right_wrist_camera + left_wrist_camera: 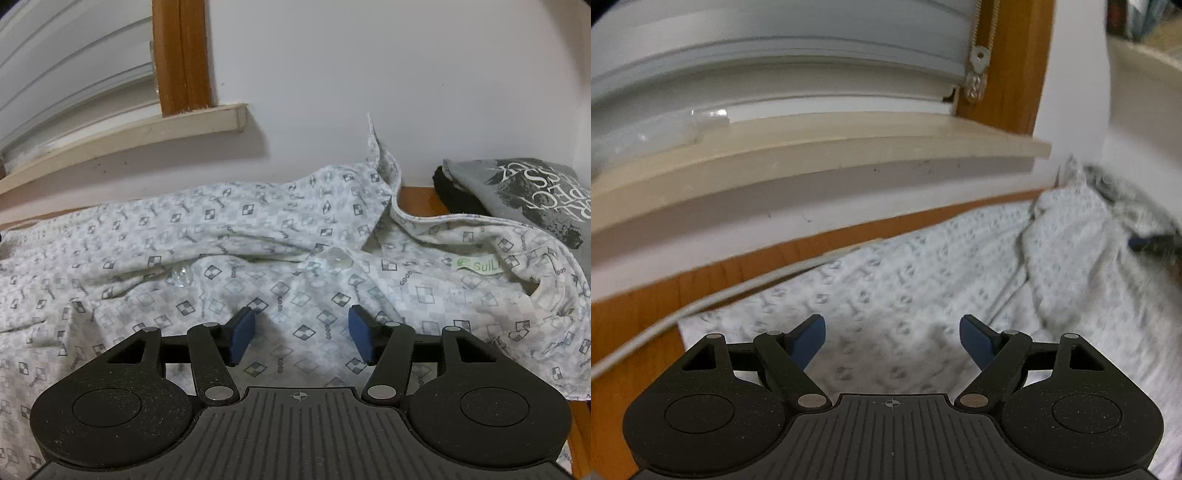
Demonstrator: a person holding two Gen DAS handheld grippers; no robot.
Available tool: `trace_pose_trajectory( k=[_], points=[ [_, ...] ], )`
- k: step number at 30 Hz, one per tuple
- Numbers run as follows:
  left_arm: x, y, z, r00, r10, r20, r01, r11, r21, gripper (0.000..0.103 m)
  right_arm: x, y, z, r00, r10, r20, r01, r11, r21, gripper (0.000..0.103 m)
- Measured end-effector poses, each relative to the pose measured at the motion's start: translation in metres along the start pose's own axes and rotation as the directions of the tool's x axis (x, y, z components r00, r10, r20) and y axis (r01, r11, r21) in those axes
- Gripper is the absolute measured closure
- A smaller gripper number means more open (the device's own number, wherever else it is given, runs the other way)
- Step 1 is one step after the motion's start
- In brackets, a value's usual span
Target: Fold clothes
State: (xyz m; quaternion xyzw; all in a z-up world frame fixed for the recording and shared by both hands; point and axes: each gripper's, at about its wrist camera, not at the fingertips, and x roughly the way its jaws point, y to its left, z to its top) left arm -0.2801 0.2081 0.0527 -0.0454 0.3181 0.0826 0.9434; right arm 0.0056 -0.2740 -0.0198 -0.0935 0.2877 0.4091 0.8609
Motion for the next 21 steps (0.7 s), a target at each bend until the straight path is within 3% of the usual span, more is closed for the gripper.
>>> trace_pose_trajectory(
  k=[7,13,17,21],
  points=[
    [-0.001,0.022,-0.006,0.998,0.064,-0.028,-0.065,0.997,-0.039,0.02,0.0,0.001,0.0,1.0,0.002,0.006,-0.002,1.0,0.001,0.046],
    [-0.026,0.049,-0.016,0.994,0.102,0.045,-0.095,0.986,-0.135,0.017,-0.002,0.013,0.005,0.999,-0.046,0.003,0.046,0.999,-0.022,0.046],
    [-0.03,0.073,-0.023,0.989,0.085,0.121,-0.055,0.97,-0.236,0.017,-0.015,0.06,0.03,0.998,0.051,0.043,-0.048,0.997,-0.06,0.046],
    [-0.031,0.086,-0.029,0.979,0.029,0.204,0.036,0.951,-0.308,0.01,-0.014,0.153,0.059,0.976,0.216,0.033,-0.208,0.964,-0.167,0.046]
  ],
)
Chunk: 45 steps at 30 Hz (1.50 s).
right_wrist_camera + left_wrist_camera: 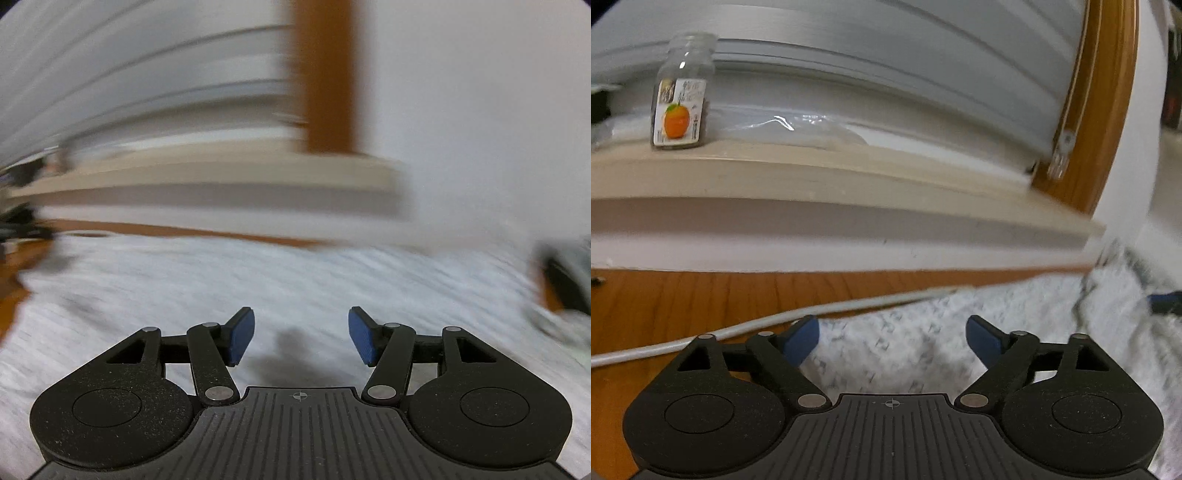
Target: Fold clothes
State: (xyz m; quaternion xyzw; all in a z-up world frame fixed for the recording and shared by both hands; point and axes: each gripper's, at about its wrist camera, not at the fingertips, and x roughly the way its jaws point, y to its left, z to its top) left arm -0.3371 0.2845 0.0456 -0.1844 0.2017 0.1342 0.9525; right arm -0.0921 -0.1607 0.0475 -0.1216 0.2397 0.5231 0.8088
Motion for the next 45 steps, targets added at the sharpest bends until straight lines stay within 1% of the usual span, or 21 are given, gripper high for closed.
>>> trace_pose_trajectory(
  k=[4,5,6,9,11,14,18,20,25,26,27,28,29,31,33,36,39,41,42,44,45],
  points=[
    [-0.003,0.013,0.0,0.993,-0.112,0.043,0.116,0.987,-0.108,0.008,0.032,0.091,0.026,0.987,0.158,-0.006,-0.158,0.983,-0.093,0.046],
    [-0.005,0.015,0.0,0.989,-0.134,0.056,0.141,0.982,-0.129,0.004,0.042,0.112,0.029,0.981,0.191,-0.011,-0.191,0.975,-0.116,0.046],
    [-0.007,0.017,0.001,0.987,-0.147,0.066,0.155,0.977,-0.143,0.002,0.052,0.131,0.032,0.975,0.221,-0.024,-0.222,0.966,-0.136,0.046],
    [-0.012,0.022,0.003,0.981,-0.171,0.086,0.185,0.965,-0.186,0.002,0.081,0.184,0.038,0.953,0.294,-0.073,-0.303,0.932,-0.198,0.046],
    [-0.014,0.023,0.004,0.981,-0.173,0.085,0.186,0.964,-0.192,0.001,0.096,0.215,0.04,0.938,0.328,-0.113,-0.346,0.907,-0.239,0.046],
    [-0.013,0.023,0.006,0.983,-0.165,0.086,0.179,0.966,-0.187,0.0,0.112,0.244,0.041,0.922,0.355,-0.157,-0.386,0.879,-0.28,0.046],
    [-0.016,0.024,0.006,0.982,-0.152,0.111,0.17,0.971,-0.169,0.0,0.122,0.265,0.041,0.895,0.391,-0.215,-0.442,0.842,-0.309,0.046],
    [-0.018,0.024,0.006,0.983,-0.133,0.123,0.153,0.974,-0.164,0.0,0.124,0.275,0.039,0.892,0.389,-0.231,-0.449,0.827,-0.339,0.046],
    [-0.017,0.028,0.004,0.982,-0.133,0.138,0.156,0.972,-0.176,0.0,0.135,0.286,0.035,0.881,0.38,-0.281,-0.464,0.807,-0.365,0.048],
    [-0.017,0.028,0.004,0.982,-0.132,0.136,0.155,0.972,-0.175,0.0,0.137,0.286,0.036,0.879,0.386,-0.281,-0.469,0.809,-0.355,0.053],
    [-0.017,0.027,0.004,0.982,-0.131,0.133,0.154,0.973,-0.173,0.0,0.139,0.284,0.038,0.873,0.396,-0.284,-0.478,0.812,-0.335,0.064],
    [-0.018,0.027,0.004,0.982,-0.134,0.131,0.155,0.973,-0.17,0.0,0.14,0.282,0.04,0.871,0.4,-0.285,-0.479,0.817,-0.322,0.095],
    [-0.019,0.027,0.004,0.982,-0.137,0.129,0.157,0.973,-0.166,0.0,0.14,0.279,0.041,0.88,0.387,-0.275,-0.463,0.826,-0.323,0.098],
    [-0.018,0.025,0.003,0.982,-0.143,0.127,0.162,0.974,-0.159,0.0,0.135,0.268,0.047,0.902,0.364,-0.231,-0.425,0.844,-0.328,0.098],
    [-0.017,0.023,0.003,0.981,-0.149,0.126,0.168,0.974,-0.155,0.0,0.122,0.249,0.059,0.924,0.346,-0.163,-0.382,0.869,-0.316,0.098],
    [-0.015,0.018,0.002,0.981,-0.162,0.111,0.177,0.974,-0.141,0.0,0.092,0.205,0.085,0.954,0.294,-0.049,-0.296,0.911,-0.286,0.098],
    [-0.01,0.01,-0.001,0.977,-0.198,0.074,0.206,0.972,-0.117,0.0,0.053,0.147,0.111,0.978,0.195,0.072,-0.172,0.953,-0.25,0.098],
    [-0.004,0.0,-0.002,0.975,-0.219,0.036,0.221,0.97,-0.097,0.0,0.022,0.104,0.126,0.983,0.112,0.146,-0.078,0.972,-0.221,0.098],
    [-0.001,-0.007,-0.002,0.974,-0.224,0.014,0.225,0.971,-0.083,0.0,0.004,0.081,0.132,0.981,0.058,0.186,-0.019,0.979,-0.202,0.098],
    [0.004,-0.02,-0.001,0.97,-0.243,-0.013,0.242,0.969,-0.049,0.0,-0.029,0.038,0.143,0.968,-0.051,0.247,0.093,0.982,-0.163,0.098],
    [0.008,-0.028,-0.001,0.967,-0.253,-0.031,0.252,0.967,-0.038,0.0,-0.046,0.017,0.146,0.955,-0.11,0.277,0.153,0.978,-0.139,0.098]
  ],
)
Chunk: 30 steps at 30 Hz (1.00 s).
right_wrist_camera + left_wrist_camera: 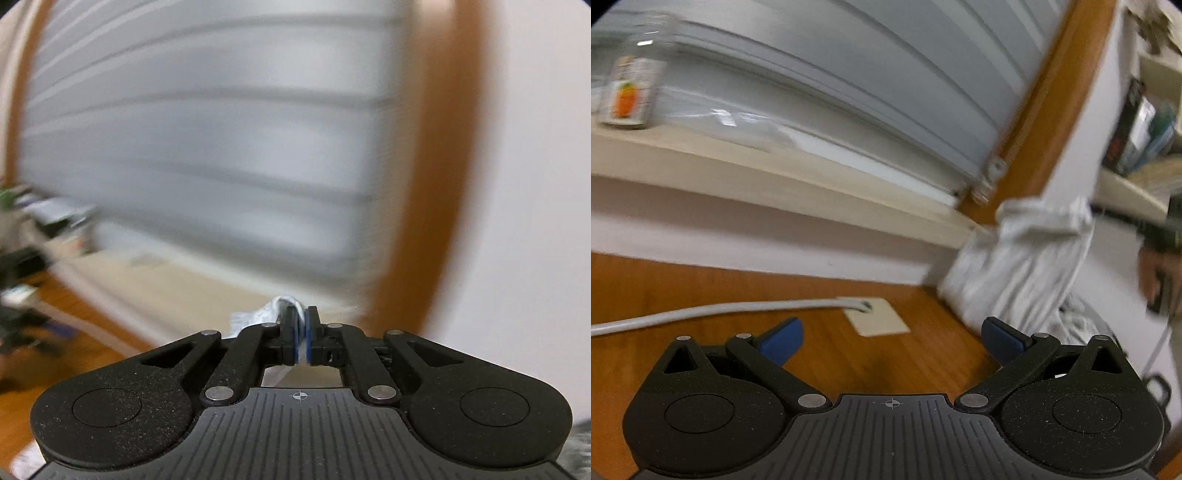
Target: Fold clothes
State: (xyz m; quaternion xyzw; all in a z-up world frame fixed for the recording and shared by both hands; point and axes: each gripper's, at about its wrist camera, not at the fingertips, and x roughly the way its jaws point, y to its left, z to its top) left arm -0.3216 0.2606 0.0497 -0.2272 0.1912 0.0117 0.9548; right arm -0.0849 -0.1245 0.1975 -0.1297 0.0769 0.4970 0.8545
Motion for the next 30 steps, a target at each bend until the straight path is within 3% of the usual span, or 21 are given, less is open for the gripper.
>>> trace_pose_trajectory(
  k=[2,4,7,10,14,15,16,17,19,23,26,30],
  points=[
    [0.01,-0.013,0.0,0.999,-0.025,-0.03,0.025,0.999,0.024,0.0,-0.026,-0.042,0.005,0.989,-0.141,0.032,0.142,0.99,-0.001,0.098],
    [0.023,-0.026,0.0,0.997,-0.046,-0.062,0.048,0.998,0.04,0.0,-0.051,-0.081,0.008,0.955,-0.289,0.06,0.29,0.957,-0.007,0.098],
    [0.045,-0.042,-0.004,0.991,-0.064,-0.116,0.073,0.994,0.076,0.0,-0.077,-0.13,0.0,0.85,-0.517,0.103,0.515,0.856,0.047,0.098],
    [0.061,-0.055,-0.011,0.982,-0.069,-0.178,0.088,0.991,0.1,0.0,-0.086,-0.168,-0.021,0.789,-0.612,0.049,0.606,0.789,0.103,0.098],
    [0.073,-0.064,-0.021,0.966,-0.072,-0.25,0.108,0.985,0.133,0.001,-0.075,-0.181,-0.063,0.771,-0.634,-0.054,0.636,0.768,0.076,0.092],
    [0.075,-0.065,-0.021,0.962,-0.066,-0.266,0.108,0.984,0.145,0.003,-0.071,-0.179,-0.074,0.778,-0.624,-0.072,0.628,0.775,0.07,0.089],
    [0.076,-0.067,-0.022,0.957,-0.06,-0.283,0.108,0.982,0.158,0.004,-0.067,-0.176,-0.084,0.792,-0.604,-0.091,0.61,0.789,0.069,0.08],
    [0.077,-0.068,-0.023,0.955,-0.05,-0.292,0.102,0.98,0.168,0.004,-0.063,-0.173,-0.094,0.817,-0.567,-0.109,0.576,0.814,0.08,0.074],
    [0.079,-0.07,-0.024,0.951,-0.028,-0.308,0.089,0.978,0.188,0.007,-0.05,-0.161,-0.113,0.878,-0.454,-0.154,0.471,0.876,0.102,0.073],
    [0.077,-0.07,-0.027,0.948,0.007,-0.319,0.065,0.975,0.213,0.008,-0.021,-0.115,-0.146,0.956,-0.215,-0.201,0.242,0.962,0.125,0.071],
    [0.072,-0.071,-0.029,0.949,0.025,-0.315,0.049,0.973,0.225,0.008,-0.002,-0.074,-0.164,0.968,-0.096,-0.232,0.121,0.988,0.096,0.069],
    [0.062,-0.073,-0.034,0.948,0.062,-0.313,0.024,0.964,0.266,0.01,0.011,-0.047,-0.181,0.962,-0.03,-0.272,0.046,0.998,0.053,0.068]
  ],
)
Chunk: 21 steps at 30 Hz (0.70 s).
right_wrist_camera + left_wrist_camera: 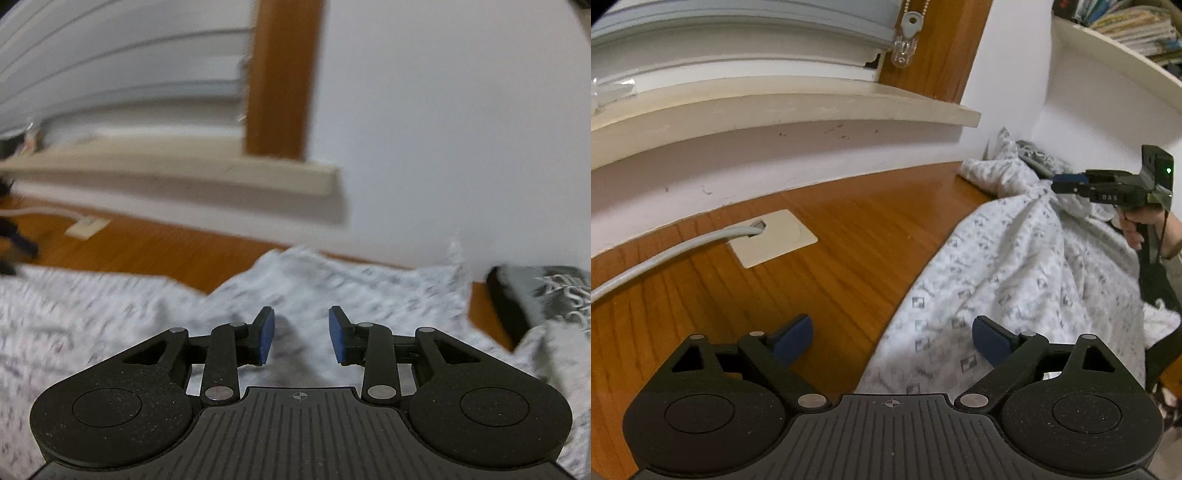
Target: Fold clothes
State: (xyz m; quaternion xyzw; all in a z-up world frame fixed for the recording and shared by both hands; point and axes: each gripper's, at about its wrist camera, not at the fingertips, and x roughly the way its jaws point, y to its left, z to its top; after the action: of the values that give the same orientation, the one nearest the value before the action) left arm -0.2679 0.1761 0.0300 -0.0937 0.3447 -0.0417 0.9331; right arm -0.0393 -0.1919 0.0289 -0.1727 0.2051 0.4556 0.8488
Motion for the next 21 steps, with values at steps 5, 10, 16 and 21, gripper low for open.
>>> trace_pose_trajectory(
  k=[5,10,16,21],
  points=[
    [-0.009,-0.001,-0.007,0.998,0.064,0.023,-0.064,0.997,0.03,0.038,-0.006,0.009,-0.003,0.999,0.034,-0.013,-0.035,0.997,-0.068,0.06],
    [-0.006,-0.004,-0.007,0.998,0.053,0.025,-0.054,0.997,0.053,0.042,0.01,0.009,0.0,0.999,-0.02,-0.05,0.014,0.993,-0.119,0.067],
    [-0.003,-0.013,-0.01,0.999,0.046,0.029,-0.049,0.994,0.096,0.066,-0.008,0.002,0.028,0.984,-0.152,0.096,0.164,0.978,-0.13,0.097],
    [-0.003,-0.014,-0.013,0.996,0.062,0.065,-0.068,0.993,0.092,0.102,-0.023,0.003,0.045,0.962,-0.209,0.178,0.235,0.961,-0.143,0.097]
  ],
)
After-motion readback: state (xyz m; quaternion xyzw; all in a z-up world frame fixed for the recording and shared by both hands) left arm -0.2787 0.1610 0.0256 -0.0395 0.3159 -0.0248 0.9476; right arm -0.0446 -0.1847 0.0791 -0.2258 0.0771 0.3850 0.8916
